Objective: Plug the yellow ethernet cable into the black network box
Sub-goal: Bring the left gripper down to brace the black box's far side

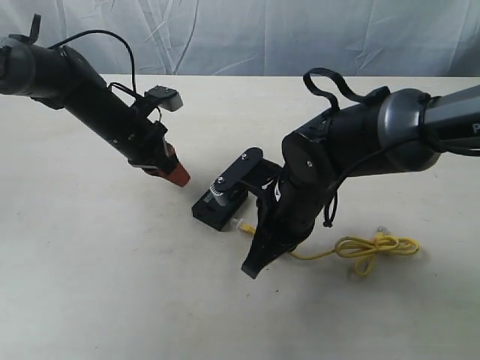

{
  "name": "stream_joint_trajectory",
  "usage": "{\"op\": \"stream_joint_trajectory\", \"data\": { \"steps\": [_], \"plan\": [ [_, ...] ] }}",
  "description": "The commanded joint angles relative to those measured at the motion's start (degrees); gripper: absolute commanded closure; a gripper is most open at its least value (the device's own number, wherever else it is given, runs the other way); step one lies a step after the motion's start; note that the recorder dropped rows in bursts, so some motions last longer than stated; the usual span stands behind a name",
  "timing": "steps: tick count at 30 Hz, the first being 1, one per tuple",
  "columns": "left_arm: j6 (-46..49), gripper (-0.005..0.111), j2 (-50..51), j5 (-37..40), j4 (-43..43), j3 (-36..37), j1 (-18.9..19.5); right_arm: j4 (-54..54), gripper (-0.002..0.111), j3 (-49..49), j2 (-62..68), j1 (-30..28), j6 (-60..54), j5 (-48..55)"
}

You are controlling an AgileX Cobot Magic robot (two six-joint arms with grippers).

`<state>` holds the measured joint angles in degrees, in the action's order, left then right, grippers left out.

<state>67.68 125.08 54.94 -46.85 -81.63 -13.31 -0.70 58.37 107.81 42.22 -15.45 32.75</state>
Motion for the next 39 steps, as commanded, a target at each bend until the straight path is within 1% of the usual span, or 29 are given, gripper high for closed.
{"op": "stream_joint_trajectory", "data": {
  "steps": [1, 7, 17, 30, 34, 39],
  "plan": [
    [4.64, 0.107, 0.54, 1.16, -2.84, -0.50, -0.11, 0.15, 0.109, 0.25, 0.73, 0.24, -1.20, -2.43],
    [6.27, 0.107, 1.81, 1.85, -3.69, -0.50, -1.17, 0.03, 0.109, 0.25, 0.87, 0.24, -1.61, -3.52],
    [6.40, 0.107, 3.43, 4.15, -5.35, -0.50, -1.20, 0.14, 0.109, 0.25, 2.05, 0.24, -1.66, -4.87],
    [6.40, 0.107, 3.56, 4.15, -6.22, -0.50, -1.20, 6.56, 0.109, 0.25, 2.05, 0.24, -1.39, -5.46],
    [6.40, 0.107, 3.56, 4.15, -6.22, -0.50, -1.20, 11.88, 0.109, 0.25, 2.05, 0.24, 2.93, -5.59],
    [6.40, 0.107, 3.56, 4.15, -6.22, -0.50, -1.20, 12.02, 0.109, 0.25, 2.05, 0.52, 3.44, -5.75]
  ]
}}
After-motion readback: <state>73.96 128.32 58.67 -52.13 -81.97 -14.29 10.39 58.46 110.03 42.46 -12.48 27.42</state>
